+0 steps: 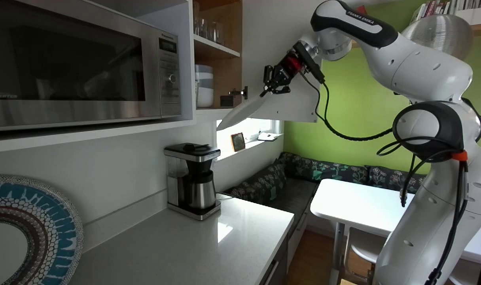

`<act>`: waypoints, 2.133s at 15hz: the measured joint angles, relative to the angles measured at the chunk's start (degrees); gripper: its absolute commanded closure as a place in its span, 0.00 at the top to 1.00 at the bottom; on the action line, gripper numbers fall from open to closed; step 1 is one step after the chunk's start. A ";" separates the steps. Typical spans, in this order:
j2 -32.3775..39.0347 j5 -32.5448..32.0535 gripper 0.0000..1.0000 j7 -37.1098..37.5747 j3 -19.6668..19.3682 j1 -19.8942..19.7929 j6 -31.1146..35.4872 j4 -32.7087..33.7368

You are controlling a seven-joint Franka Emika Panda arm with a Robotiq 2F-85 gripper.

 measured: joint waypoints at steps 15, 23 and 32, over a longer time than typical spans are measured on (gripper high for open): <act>0.61 -1.75 0.00 -2.34 1.55 0.47 0.04 -2.94; -0.35 -2.86 0.00 -13.17 7.68 3.50 2.53 -18.93; -5.02 -1.77 0.00 -31.37 8.19 3.99 20.48 -43.38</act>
